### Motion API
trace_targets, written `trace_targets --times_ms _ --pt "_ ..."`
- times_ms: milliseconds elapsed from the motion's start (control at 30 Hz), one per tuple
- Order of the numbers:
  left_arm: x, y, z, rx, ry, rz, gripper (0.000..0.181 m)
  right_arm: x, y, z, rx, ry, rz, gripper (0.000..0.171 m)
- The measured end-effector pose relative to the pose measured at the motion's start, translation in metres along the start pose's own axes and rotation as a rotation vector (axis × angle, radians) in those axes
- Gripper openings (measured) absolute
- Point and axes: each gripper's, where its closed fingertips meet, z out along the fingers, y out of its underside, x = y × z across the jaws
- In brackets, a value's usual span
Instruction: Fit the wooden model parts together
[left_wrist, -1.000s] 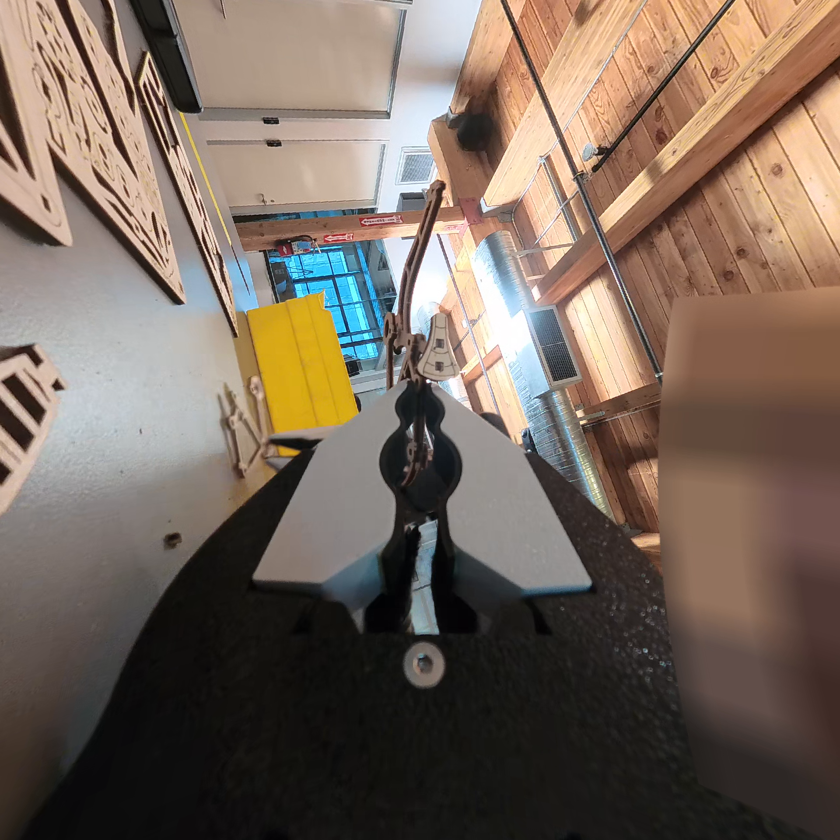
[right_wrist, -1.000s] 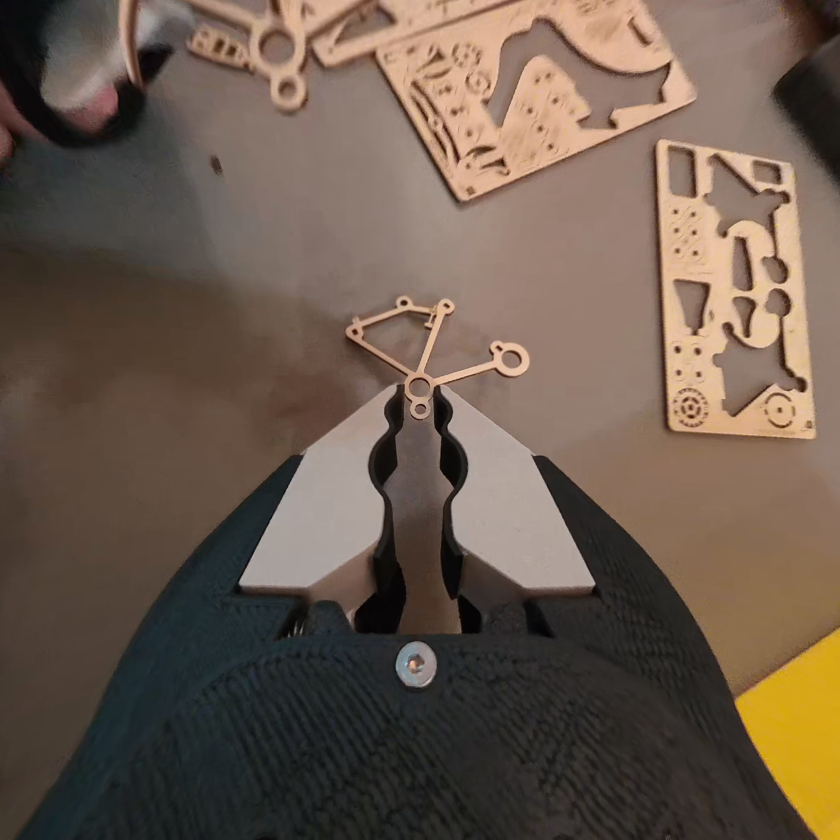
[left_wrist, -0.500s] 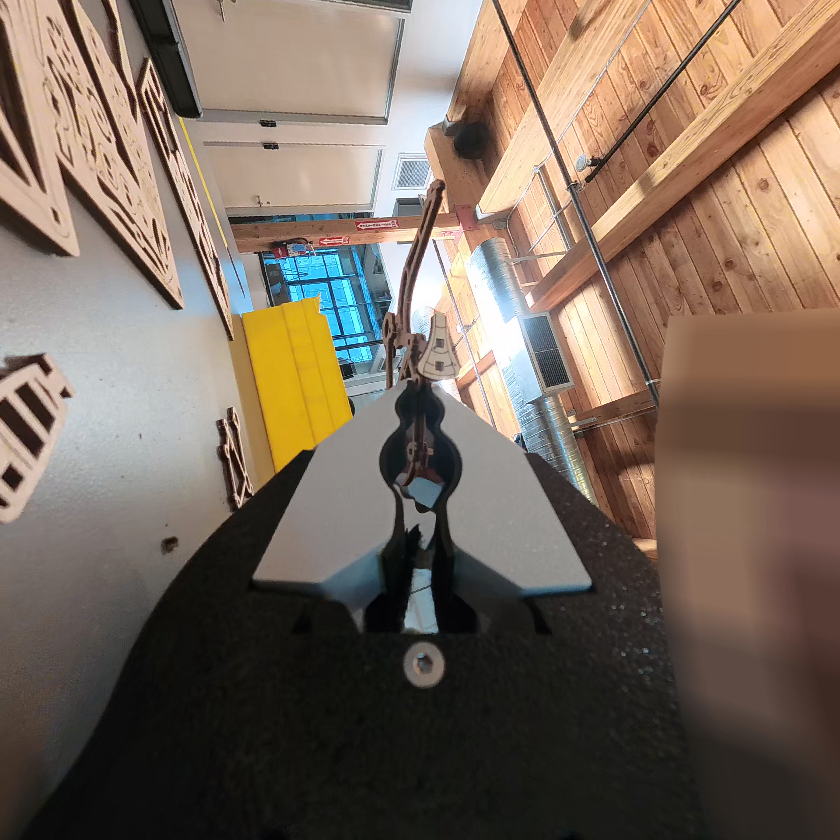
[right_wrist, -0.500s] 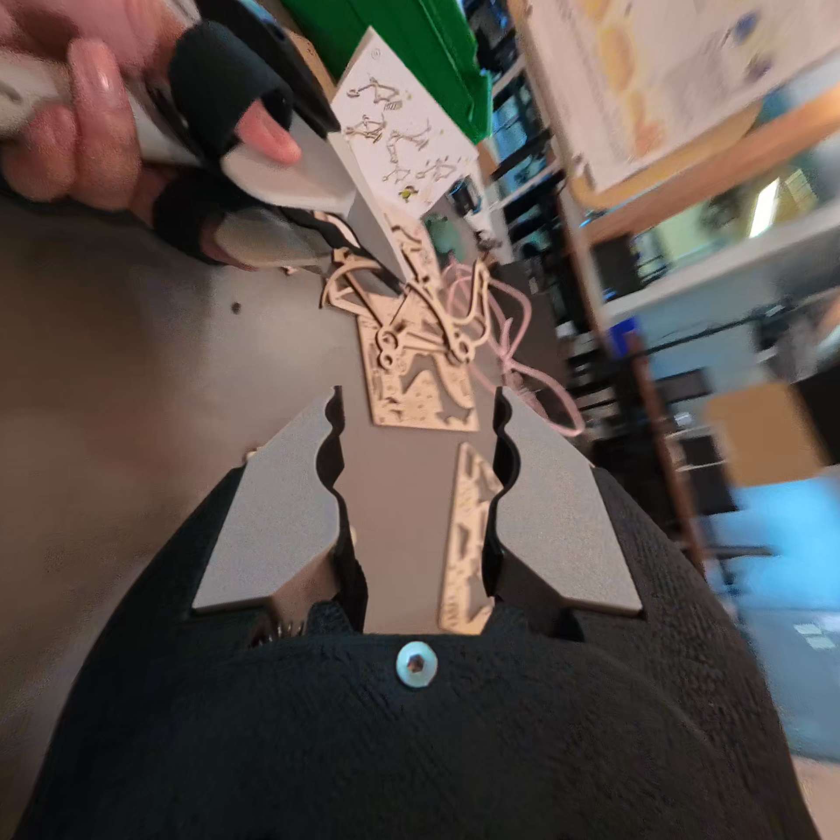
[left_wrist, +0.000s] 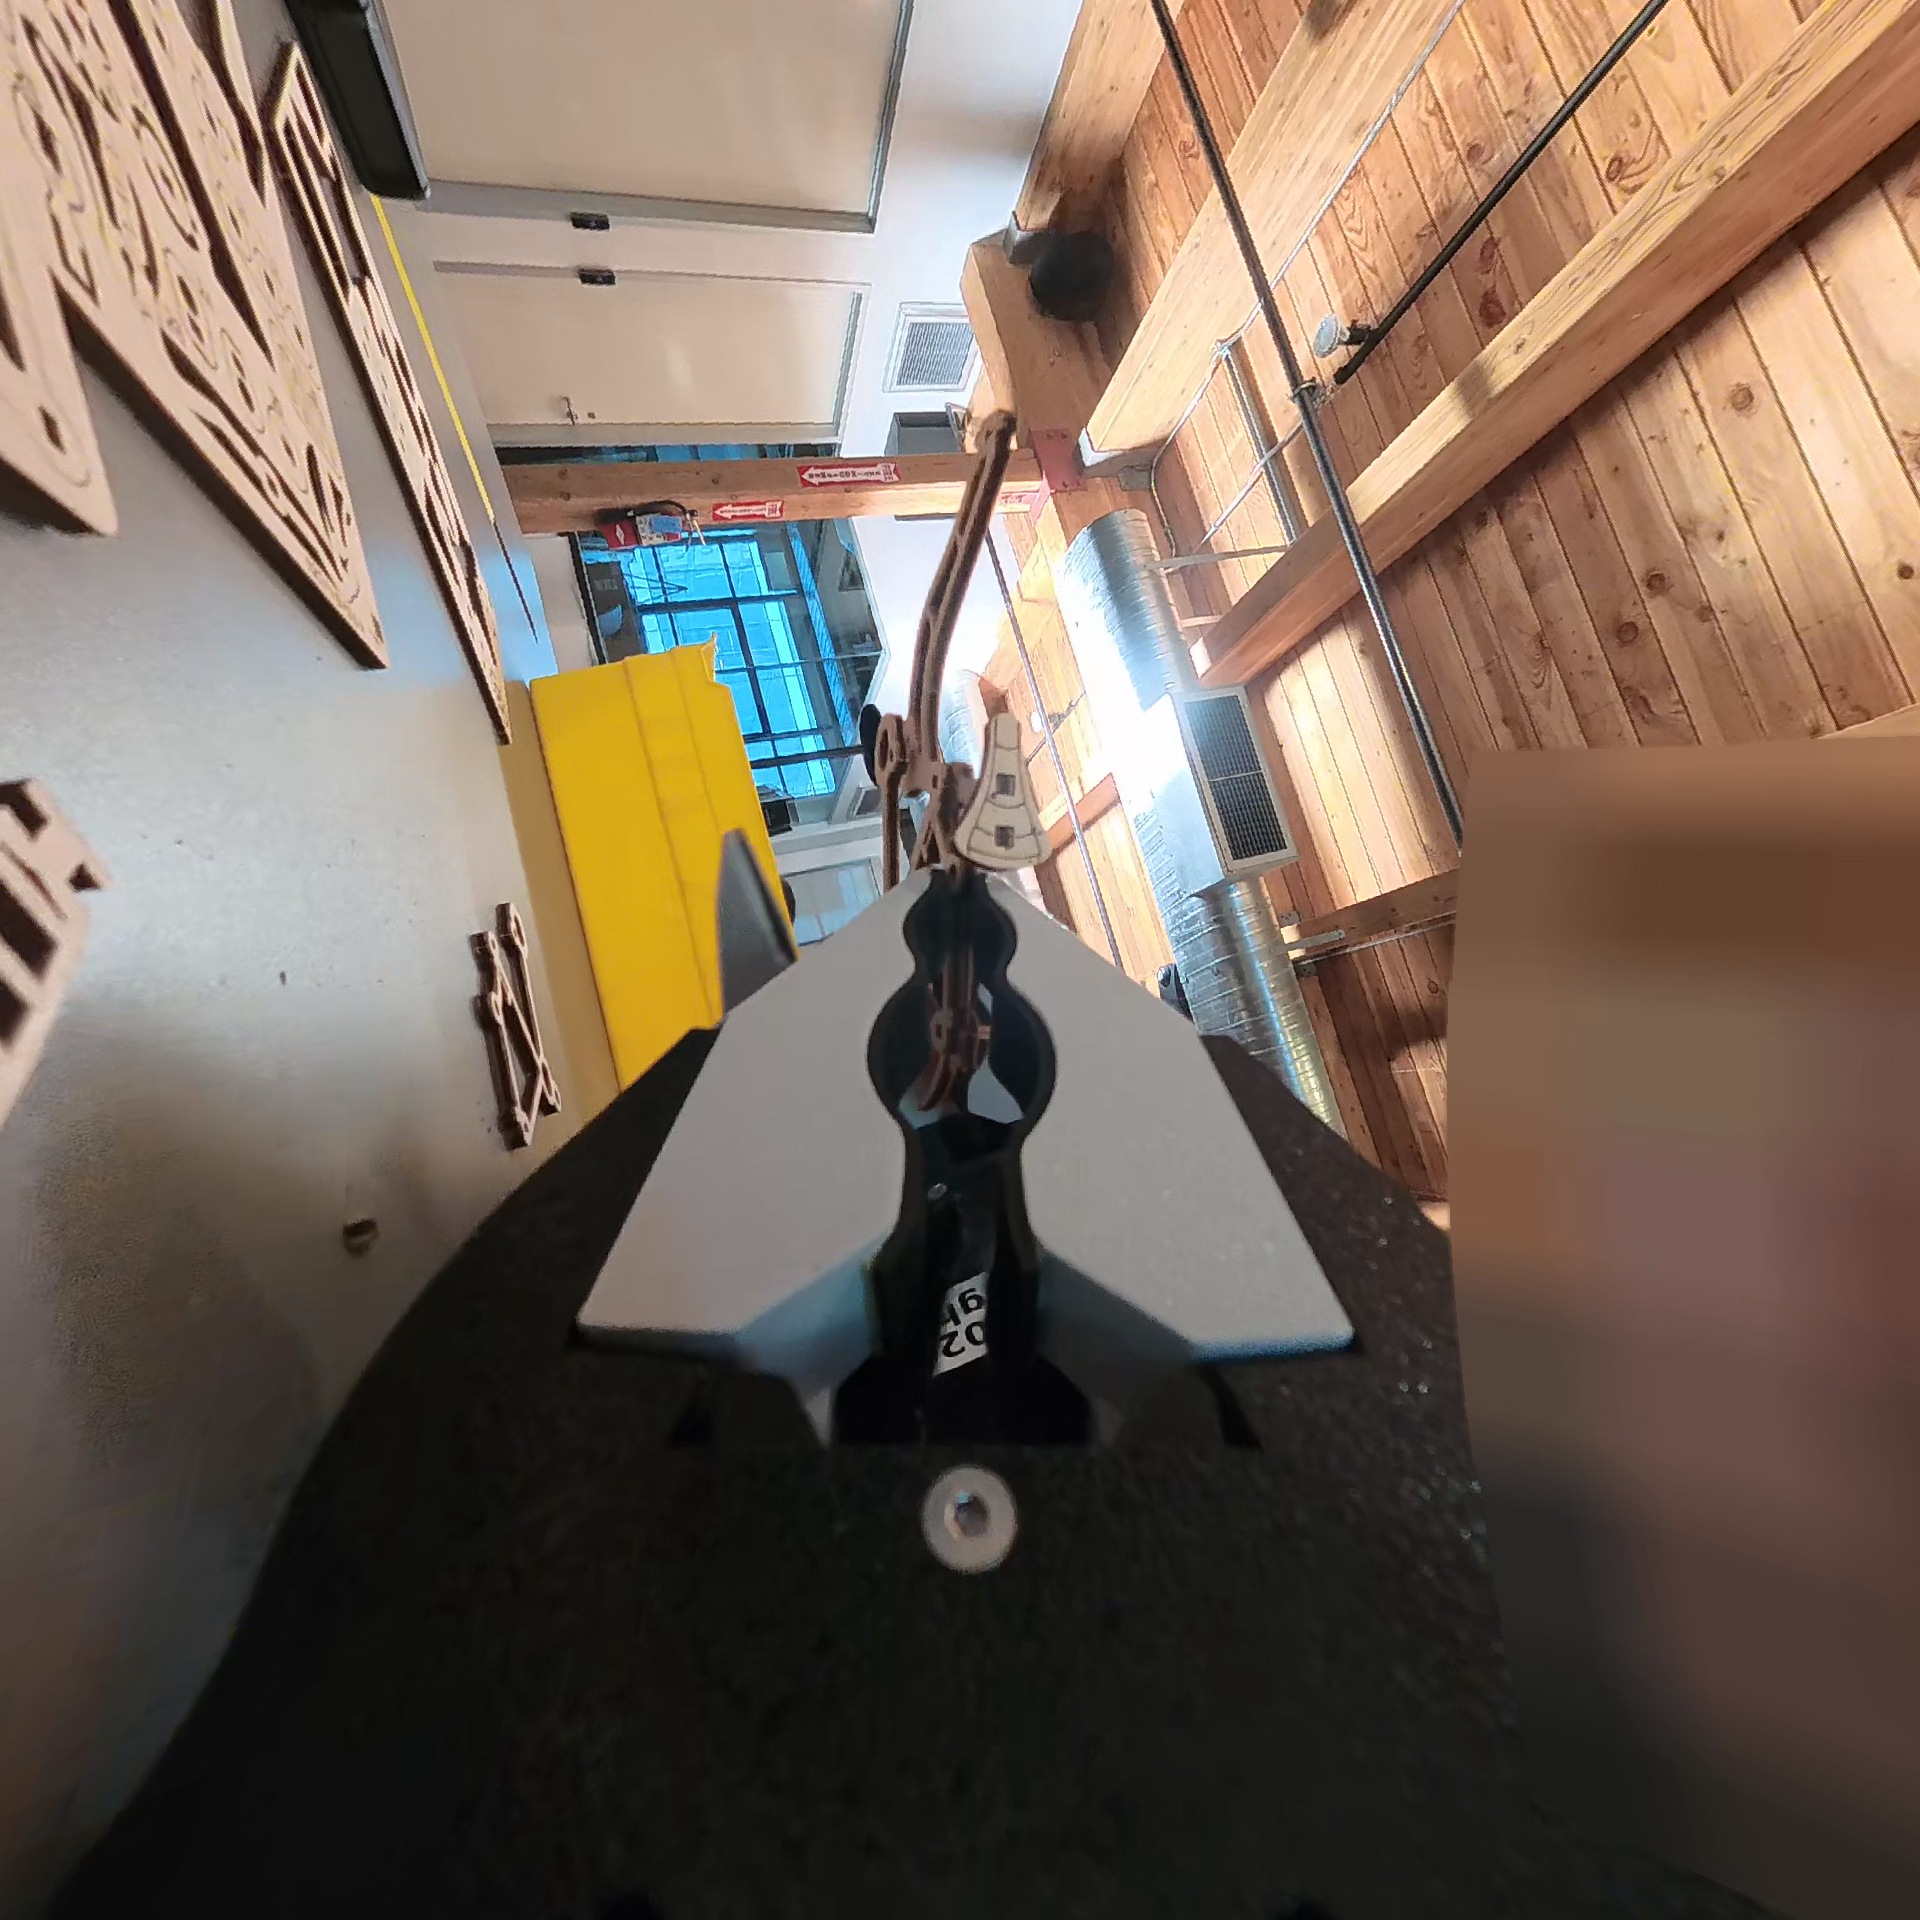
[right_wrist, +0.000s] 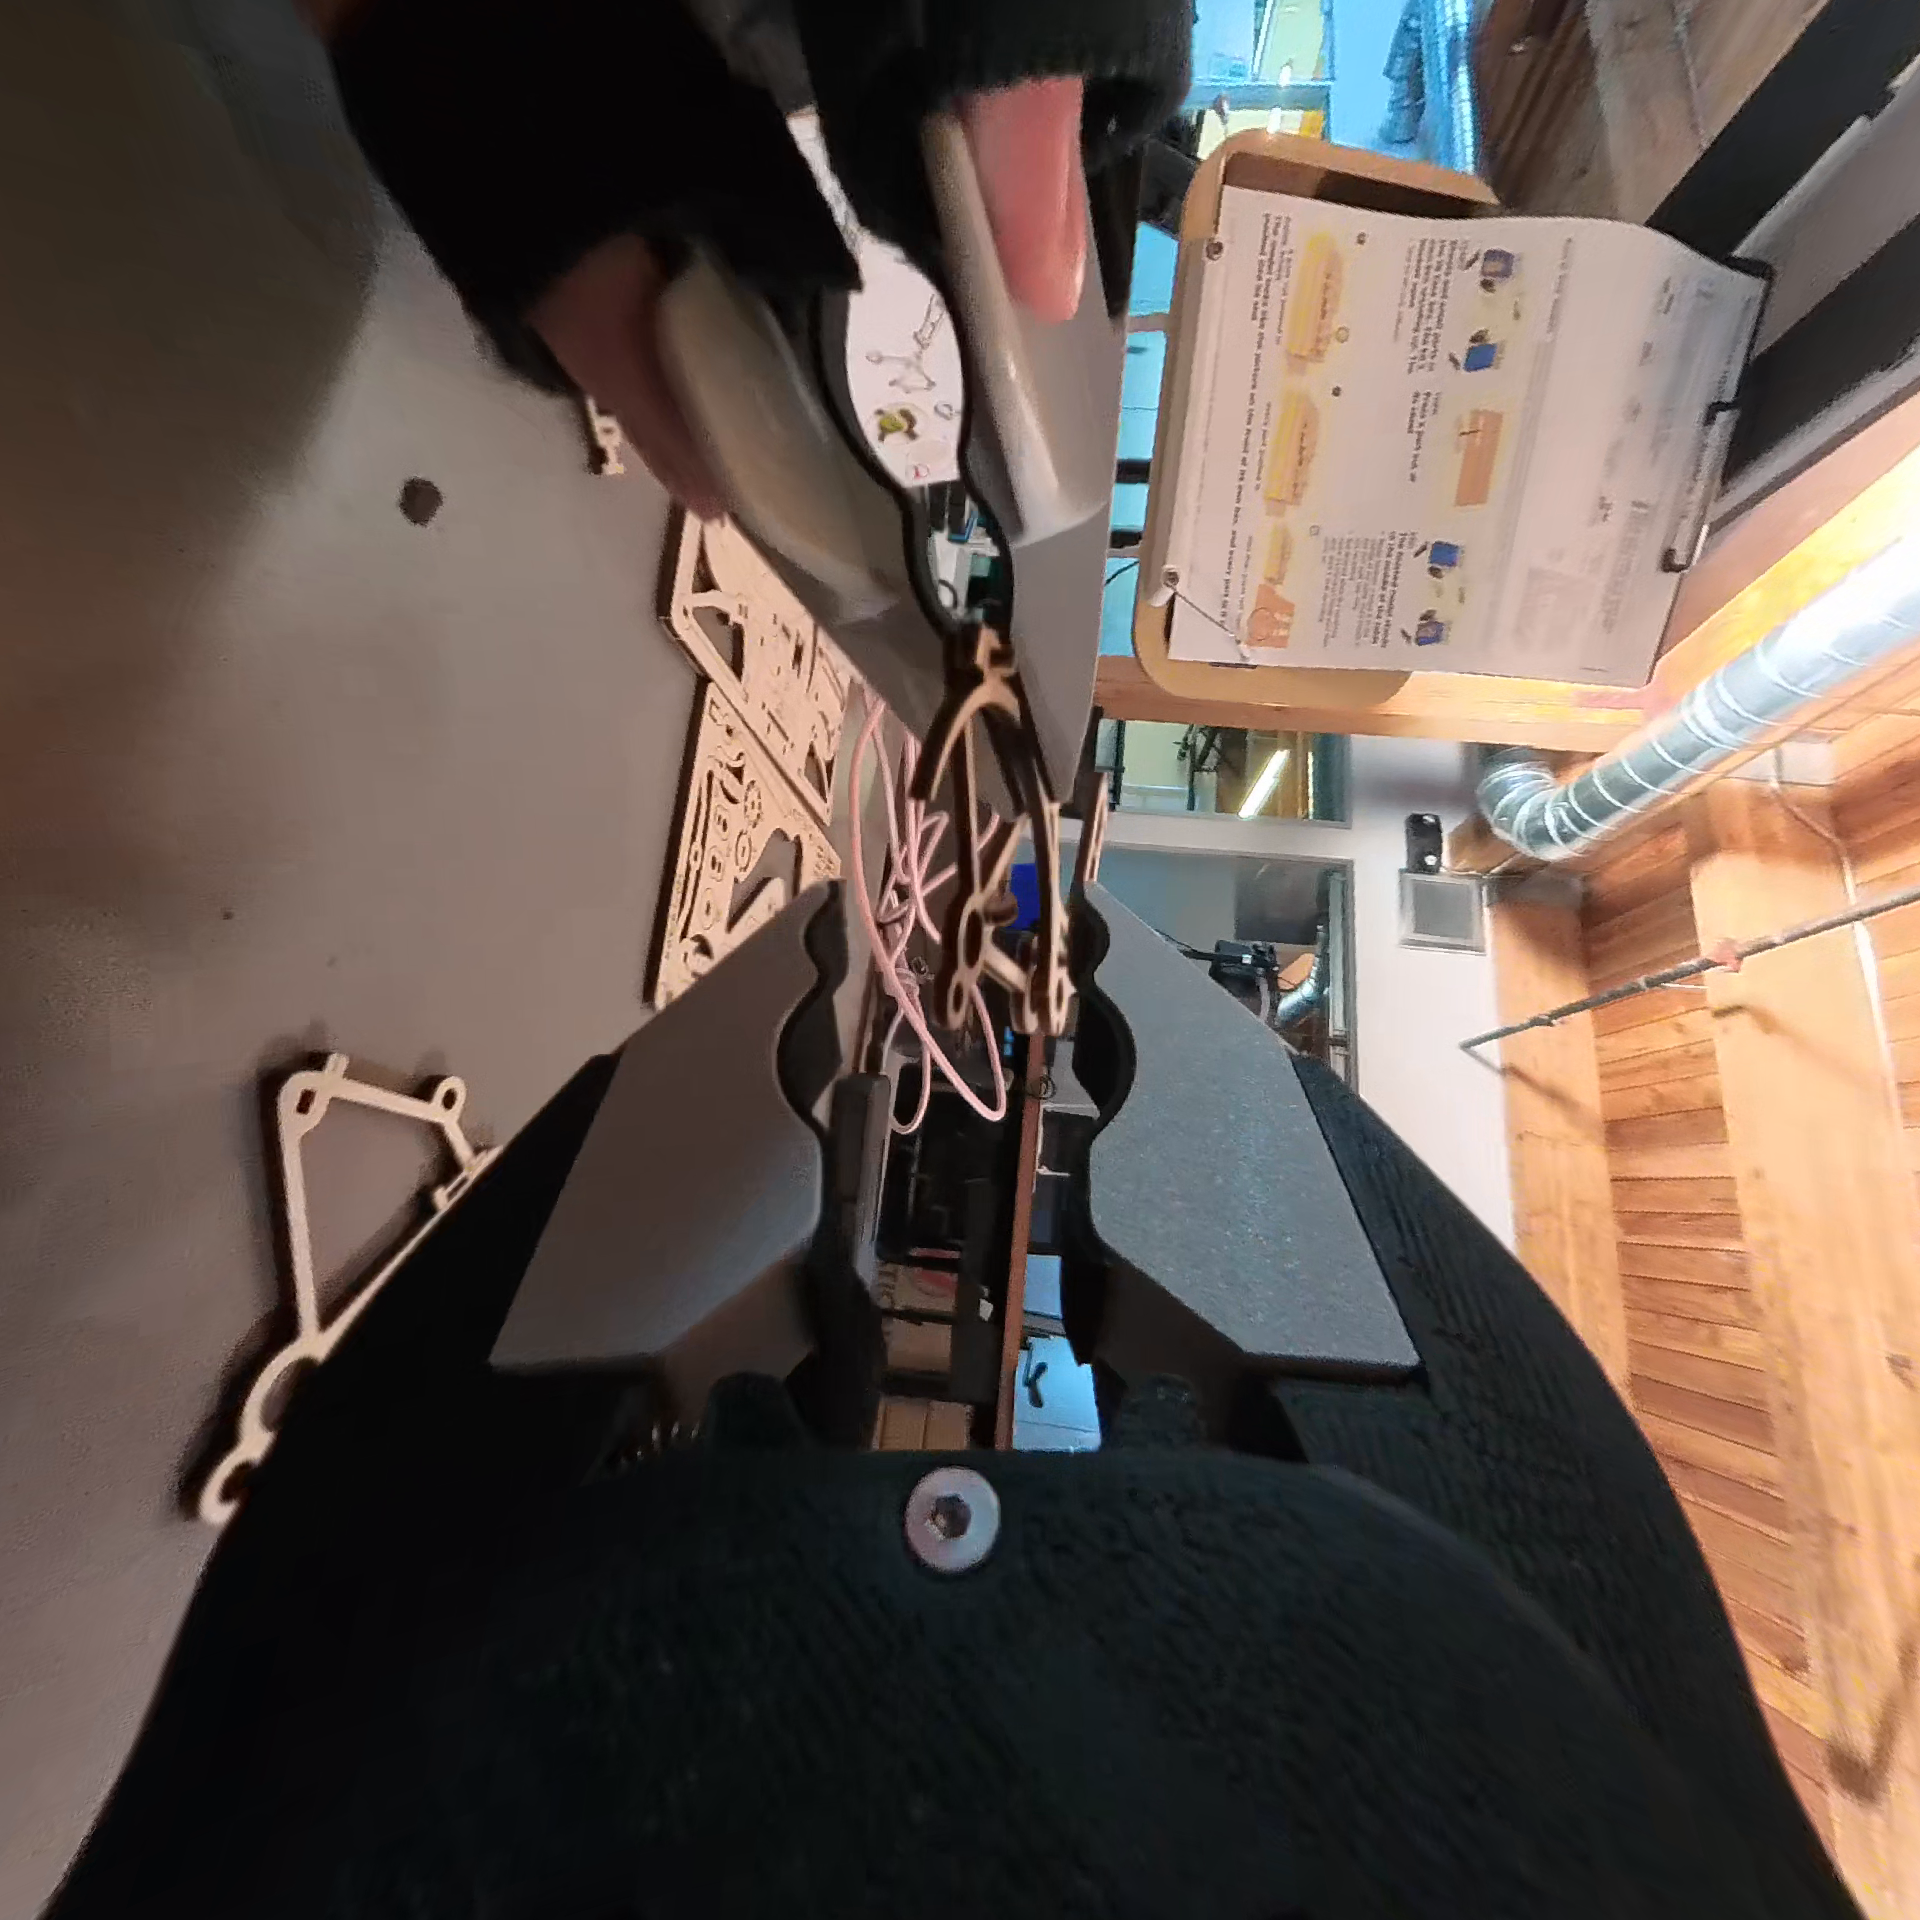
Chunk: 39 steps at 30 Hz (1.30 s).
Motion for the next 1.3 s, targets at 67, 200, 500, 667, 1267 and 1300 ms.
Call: trace_targets --times_ms 67,200,500,667,1267,1300 --pt "0.000 0.002 0.001 -0.012 0.001 -0.003 0.001 0.002 -0.001 0.001 -0.001 0.017 -0.004 0.035" --pt "0.001 0.005 0.001 -0.021 -0.004 -0.008 0.000 0.010 0.000 0.001 -0.018 0.069 -0.026 0.016" --pt "0.025 0.012 0.010 -0.082 0.128 -0.028 0.005 0.031 0.001 -0.008 -0.002 0.111 0.006 0.002" --pt "0.069 0.013 0.007 -0.120 0.278 0.101 0.021 0.069 0.003 -0.023 0.021 0.193 0.033 0.001" --pt "0.139 0.044 0.015 -0.611 0.418 2.328 0.081 0.129 -0.031 -0.069 0.345 0.054 0.239 0.001" --pt "0.138 0.049 0.016 -0.632 0.452 2.375 0.078 0.130 -0.033 -0.071 0.362 0.046 0.247 0.001"
